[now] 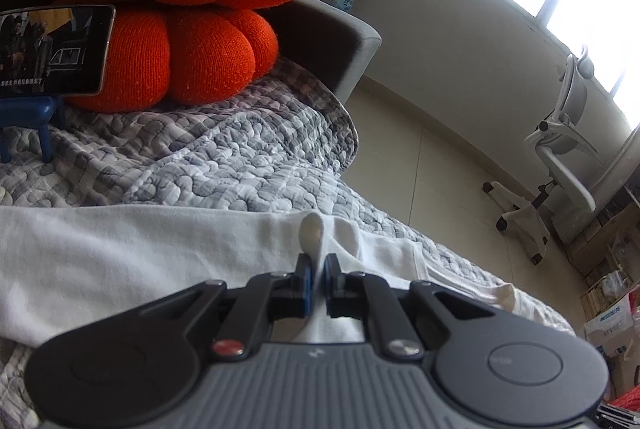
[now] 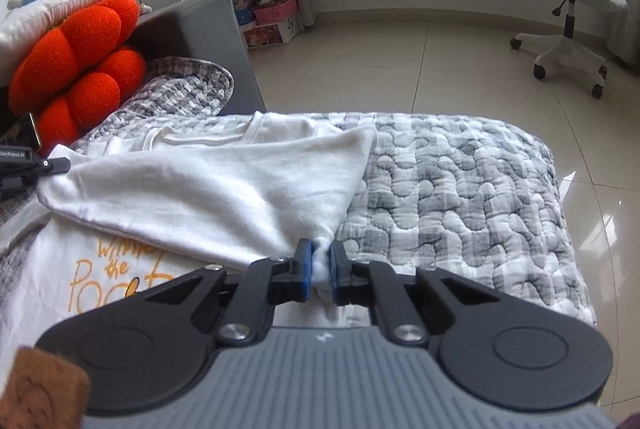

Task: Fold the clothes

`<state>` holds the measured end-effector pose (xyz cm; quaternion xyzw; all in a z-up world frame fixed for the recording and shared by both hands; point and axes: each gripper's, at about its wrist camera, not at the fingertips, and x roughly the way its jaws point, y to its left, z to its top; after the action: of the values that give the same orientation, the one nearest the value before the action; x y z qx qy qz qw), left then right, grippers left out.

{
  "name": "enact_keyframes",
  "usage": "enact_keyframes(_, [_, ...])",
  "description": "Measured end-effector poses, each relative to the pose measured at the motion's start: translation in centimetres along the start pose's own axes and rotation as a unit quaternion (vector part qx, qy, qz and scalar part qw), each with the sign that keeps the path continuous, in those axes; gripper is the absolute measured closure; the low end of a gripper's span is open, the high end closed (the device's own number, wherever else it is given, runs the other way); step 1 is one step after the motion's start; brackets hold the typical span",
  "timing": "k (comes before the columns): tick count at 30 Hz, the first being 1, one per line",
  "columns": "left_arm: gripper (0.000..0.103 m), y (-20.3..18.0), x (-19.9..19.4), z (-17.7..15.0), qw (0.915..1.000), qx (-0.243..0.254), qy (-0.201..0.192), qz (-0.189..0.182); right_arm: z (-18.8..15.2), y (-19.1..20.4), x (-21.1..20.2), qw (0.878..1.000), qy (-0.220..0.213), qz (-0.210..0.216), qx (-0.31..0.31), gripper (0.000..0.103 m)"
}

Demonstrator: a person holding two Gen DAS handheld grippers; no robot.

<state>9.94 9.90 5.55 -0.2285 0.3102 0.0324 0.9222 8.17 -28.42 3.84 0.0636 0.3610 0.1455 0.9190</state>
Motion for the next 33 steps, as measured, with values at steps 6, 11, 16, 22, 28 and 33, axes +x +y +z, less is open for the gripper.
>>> enact_keyframes(6, [0.096, -0.2, 1.7, -0.7, 0.9992, 0.021, 0.027, 0.022, -0.7, -2.2, 0.9, 0.999, 0.016, 0.021, 0.039, 0.095])
enact_keyframes(11, [0.096, 0.5, 2.0, -0.7, 0.9991, 0.016, 0.032, 0.024, 0.8, -2.1, 0.4, 0.999, 0.015, 0.019, 0.032, 0.074])
enact_keyframes(16, [0.096, 0.0, 1.9, -0.8, 0.9988, 0.024, 0.030, 0.030, 3.9, -2.4, 1.5, 0.998, -0.006, 0.016, 0.064, 0.068])
enact_keyframes(22, [0.096, 0.1, 2.0, -0.8, 0.9988, 0.023, 0.032, 0.029, 5.8, -2.2, 6.2, 0.996, 0.017, 0.002, 0.082, 0.067])
enact_keyframes(28, [0.096, 0.1, 1.9, -0.6, 0.9991, 0.022, 0.028, 0.024, 5.8, -1.6, 6.1, 0.999, -0.003, -0.030, 0.038, 0.096])
enact_keyframes(33, [0.096, -0.2, 2.0, -0.7, 0.9987, 0.033, 0.027, 0.028, 5.2, -1.1, 6.9, 0.998, -0.012, -0.063, -0.002, 0.098])
